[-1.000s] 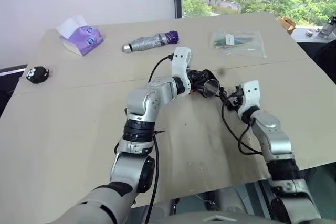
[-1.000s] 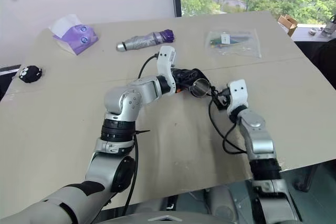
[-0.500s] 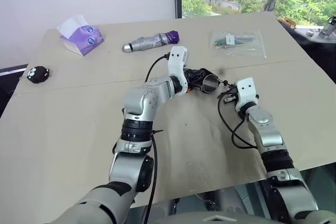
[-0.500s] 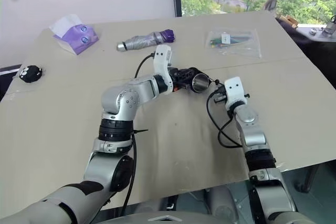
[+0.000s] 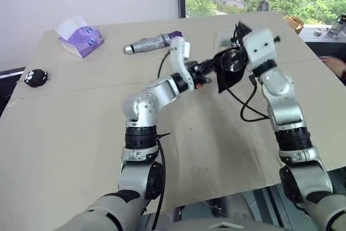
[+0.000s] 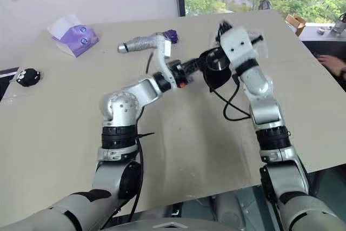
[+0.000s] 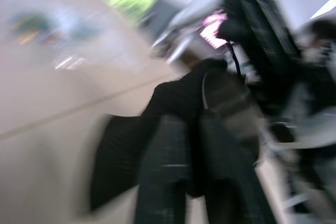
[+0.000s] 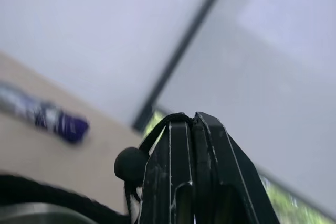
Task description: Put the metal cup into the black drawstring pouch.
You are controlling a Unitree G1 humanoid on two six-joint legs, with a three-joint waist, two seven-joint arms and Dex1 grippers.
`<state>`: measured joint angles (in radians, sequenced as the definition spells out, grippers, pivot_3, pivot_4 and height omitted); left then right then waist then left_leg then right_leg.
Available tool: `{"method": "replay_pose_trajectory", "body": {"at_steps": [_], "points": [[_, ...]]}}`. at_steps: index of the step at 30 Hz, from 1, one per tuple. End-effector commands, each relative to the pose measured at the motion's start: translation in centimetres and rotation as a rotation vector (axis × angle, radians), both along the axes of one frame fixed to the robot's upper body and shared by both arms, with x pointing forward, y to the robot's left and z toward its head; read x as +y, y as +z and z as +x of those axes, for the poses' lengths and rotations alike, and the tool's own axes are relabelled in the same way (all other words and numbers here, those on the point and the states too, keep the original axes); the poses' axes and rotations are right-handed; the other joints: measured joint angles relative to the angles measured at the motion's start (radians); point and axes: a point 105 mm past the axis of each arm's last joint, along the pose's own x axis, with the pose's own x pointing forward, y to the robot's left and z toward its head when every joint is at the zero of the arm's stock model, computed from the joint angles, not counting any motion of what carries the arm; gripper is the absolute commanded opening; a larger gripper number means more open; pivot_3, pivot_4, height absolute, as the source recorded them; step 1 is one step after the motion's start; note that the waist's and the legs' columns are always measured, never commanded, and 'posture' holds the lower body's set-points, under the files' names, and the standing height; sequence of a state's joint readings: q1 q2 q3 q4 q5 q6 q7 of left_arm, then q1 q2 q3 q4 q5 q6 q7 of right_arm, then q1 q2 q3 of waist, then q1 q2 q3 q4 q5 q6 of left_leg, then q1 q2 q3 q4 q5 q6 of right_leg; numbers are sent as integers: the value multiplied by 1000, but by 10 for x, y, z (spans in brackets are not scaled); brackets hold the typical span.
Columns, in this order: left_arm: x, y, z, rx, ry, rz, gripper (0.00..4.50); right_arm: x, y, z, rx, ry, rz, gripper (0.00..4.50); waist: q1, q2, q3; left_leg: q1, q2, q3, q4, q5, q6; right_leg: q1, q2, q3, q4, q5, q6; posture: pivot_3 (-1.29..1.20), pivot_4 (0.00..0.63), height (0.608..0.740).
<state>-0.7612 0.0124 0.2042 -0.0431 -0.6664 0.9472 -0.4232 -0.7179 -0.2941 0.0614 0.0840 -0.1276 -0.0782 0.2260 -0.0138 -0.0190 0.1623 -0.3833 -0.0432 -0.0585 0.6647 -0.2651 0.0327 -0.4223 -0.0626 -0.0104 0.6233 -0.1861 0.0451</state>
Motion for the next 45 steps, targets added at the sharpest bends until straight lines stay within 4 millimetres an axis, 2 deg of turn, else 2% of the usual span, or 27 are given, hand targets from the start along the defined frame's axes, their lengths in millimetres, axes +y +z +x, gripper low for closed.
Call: {"method": "replay_pose_trajectory", "body": {"at_steps": [1,5,12,17,23,30,37,45], "points": [[4,21,1,-93,55,-11,2291,12,21,-11,-65,53,-5,0,4,0,0,0,0,0,0,0,0,0,0,0,0,0,0,0,150,740],[5,27,2,-174,97,33,4055,17,26,-14,-78,82,-14,0,4,0,0,0,-2,0,1,0,0,0,-1,1,0,0,0,0,150,740],[2,41,-6,-352,110,73,4055,21,28,-15,-77,106,-12,0,2,0,0,0,-2,1,0,0,0,0,-1,1,-1,0,0,0,150,740],[1,54,-5,-464,137,100,4055,36,30,-22,-81,176,-53,0,1,0,0,0,-2,1,0,0,0,0,-1,1,0,0,0,0,150,740],[-2,59,-2,-539,146,152,4055,43,27,-26,-77,200,-93,0,2,0,0,0,-2,0,0,0,0,0,-1,1,0,0,0,0,150,740],[-8,56,0,-690,164,354,4055,46,26,-28,-79,205,-127,0,1,0,0,0,-2,0,-1,0,0,0,0,1,-1,0,0,0,150,740],[-11,53,5,-766,175,453,4055,48,25,-30,-83,209,-147,0,1,0,0,0,-2,0,-1,0,0,0,0,1,0,0,0,0,150,740],[-10,64,6,-803,198,417,4055,51,26,-31,-85,212,-157,0,1,0,0,0,-2,0,-1,0,0,0,0,0,0,0,0,0,150,740]]}}
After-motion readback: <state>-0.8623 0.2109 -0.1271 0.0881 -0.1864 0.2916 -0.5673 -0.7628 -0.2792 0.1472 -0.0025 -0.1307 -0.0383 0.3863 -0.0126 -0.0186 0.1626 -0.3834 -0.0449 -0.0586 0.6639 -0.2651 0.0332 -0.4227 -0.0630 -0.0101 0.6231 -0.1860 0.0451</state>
